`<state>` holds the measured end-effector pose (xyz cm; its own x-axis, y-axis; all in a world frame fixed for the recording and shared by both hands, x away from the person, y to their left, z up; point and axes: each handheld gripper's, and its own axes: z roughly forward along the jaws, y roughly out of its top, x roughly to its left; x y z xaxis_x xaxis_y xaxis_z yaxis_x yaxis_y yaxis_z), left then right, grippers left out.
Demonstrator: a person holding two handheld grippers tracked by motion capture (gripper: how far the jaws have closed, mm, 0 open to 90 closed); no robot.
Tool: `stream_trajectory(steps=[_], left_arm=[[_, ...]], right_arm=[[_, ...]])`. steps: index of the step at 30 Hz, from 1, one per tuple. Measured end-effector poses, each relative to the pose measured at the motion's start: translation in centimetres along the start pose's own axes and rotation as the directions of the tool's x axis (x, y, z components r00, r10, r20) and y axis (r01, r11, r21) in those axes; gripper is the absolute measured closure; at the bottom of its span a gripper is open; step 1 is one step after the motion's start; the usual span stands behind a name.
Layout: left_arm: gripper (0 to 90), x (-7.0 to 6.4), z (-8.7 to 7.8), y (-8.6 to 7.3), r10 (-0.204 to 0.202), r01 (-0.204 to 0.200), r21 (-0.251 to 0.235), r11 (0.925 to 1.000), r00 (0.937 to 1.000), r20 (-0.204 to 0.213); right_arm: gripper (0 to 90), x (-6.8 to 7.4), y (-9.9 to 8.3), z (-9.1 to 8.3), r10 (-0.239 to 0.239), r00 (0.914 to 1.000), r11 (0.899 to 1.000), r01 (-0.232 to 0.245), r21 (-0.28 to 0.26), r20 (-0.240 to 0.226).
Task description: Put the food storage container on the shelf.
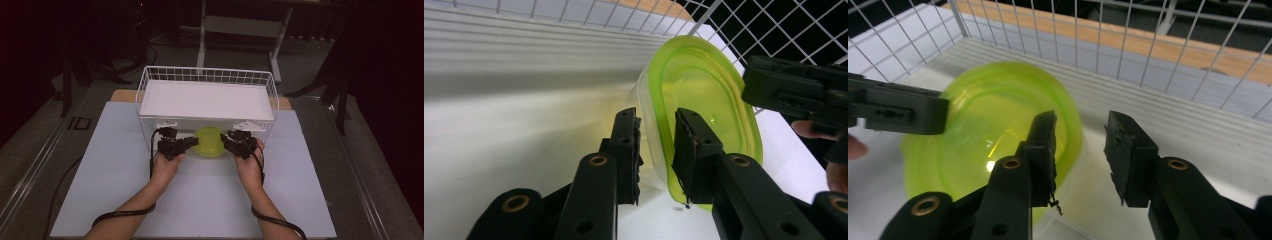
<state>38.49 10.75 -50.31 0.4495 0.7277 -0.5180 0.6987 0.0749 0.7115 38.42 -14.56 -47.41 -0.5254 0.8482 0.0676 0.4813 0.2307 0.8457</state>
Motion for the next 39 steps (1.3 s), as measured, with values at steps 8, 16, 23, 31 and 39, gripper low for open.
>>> stream_trajectory(steps=[8,16,23,31,39], left_arm=[[56.0,-0.2,0.0,0.1,-0.022,0.022,-0.033,0.9992,0.9997,0.01],[26.4,-0.3,-1.4,-0.4,0.055,-0.052,-0.078,0.9957,0.9973,0.047],[3.3,-0.9,-2.7,-2.0,0.146,-0.14,-0.127,0.982,0.9884,0.042],[1.5,-2.7,-5.2,-4.4,0.327,-0.323,-0.134,0.9369,0.9451,0.008],[1.5,-4.0,-7.4,-7.6,0.425,-0.434,-0.165,0.8859,0.901,-0.088]], right_arm=[[60.3,0.3,-0.1,-1.0,0.02,0.9991,1.0,-0.021,-0.012,-0.037],[61.4,1.7,-1.1,-2.9,0.007,0.9948,1.0,-0.01,-0.028,-0.102],[70.9,3.0,-2.6,-3.7,-0.001,0.9897,1.0,0.001,-0.003,-0.143],[90.0,4.2,-4.3,-2.5,-0.03,0.9904,0.996,0.042,0.085,-0.135],[90.0,3.7,-4.4,-0.2,0.011,0.9919,0.992,0.006,0.13,-0.126]])
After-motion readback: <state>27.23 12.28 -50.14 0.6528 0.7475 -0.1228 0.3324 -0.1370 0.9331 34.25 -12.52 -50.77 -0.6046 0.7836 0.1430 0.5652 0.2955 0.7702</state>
